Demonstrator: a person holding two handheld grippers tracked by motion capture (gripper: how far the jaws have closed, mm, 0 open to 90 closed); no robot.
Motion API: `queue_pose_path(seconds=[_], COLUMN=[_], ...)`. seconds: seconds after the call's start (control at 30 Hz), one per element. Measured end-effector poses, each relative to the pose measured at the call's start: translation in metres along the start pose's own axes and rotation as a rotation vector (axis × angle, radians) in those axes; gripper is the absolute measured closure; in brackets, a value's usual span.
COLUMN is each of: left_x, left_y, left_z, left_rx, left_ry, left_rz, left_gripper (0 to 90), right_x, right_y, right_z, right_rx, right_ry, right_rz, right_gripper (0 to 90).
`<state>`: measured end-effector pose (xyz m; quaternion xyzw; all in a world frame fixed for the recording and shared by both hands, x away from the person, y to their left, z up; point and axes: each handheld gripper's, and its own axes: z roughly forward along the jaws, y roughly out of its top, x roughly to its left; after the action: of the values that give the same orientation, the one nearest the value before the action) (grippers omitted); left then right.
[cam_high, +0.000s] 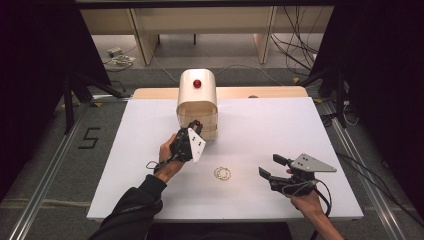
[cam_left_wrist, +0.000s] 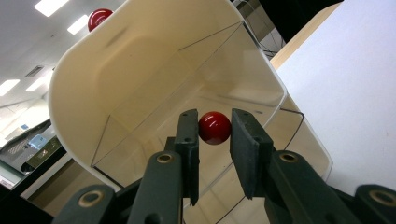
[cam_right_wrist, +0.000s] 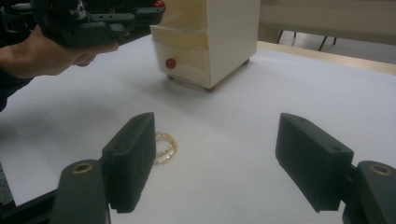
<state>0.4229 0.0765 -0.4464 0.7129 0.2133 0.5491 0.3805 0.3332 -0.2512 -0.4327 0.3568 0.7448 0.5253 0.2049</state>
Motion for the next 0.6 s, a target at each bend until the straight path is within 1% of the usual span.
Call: queue_pose_path(seconds=[0.2, 0.23, 0.27, 0.37, 0.6], left_x=[-0.0001, 0.0004, 0.0003, 0.0, -0.0008], left_y=[0.0019, 0.002, 0.0019, 0.0022, 0.0043], left_z=[-0.0023, -0.0032, -0.0036, -0.0055, -0.009], left_rx=[0.009, 0.013, 0.006, 0.011, 0.018], left_ry=[-0.007, -0.01, -0.013, -0.012, -0.023], left_rz=[0.002, 0.008, 0.004, 0.022, 0.02], left_gripper=[72.8, 72.8, 72.8, 72.8, 72.8], right_x=[0.0003, 0.0005, 0.0008, 0.0008, 0.0007], right_y=[-0.0001, 0.0, 0.0001, 0.0001, 0.0001], right_z=[0.0001, 0.0001, -0.0001, 0.0, 0.0003], right_rx=[-0.003, -0.001, 0.002, 0.002, 0.001], right_ry=[0.003, 0.004, 0.002, 0.002, 0.002], right_rz=[0.0, -0.001, 0.0, 0.0, -0.004], right_gripper=[29.6, 29.6, 29.6, 29.6, 29.6])
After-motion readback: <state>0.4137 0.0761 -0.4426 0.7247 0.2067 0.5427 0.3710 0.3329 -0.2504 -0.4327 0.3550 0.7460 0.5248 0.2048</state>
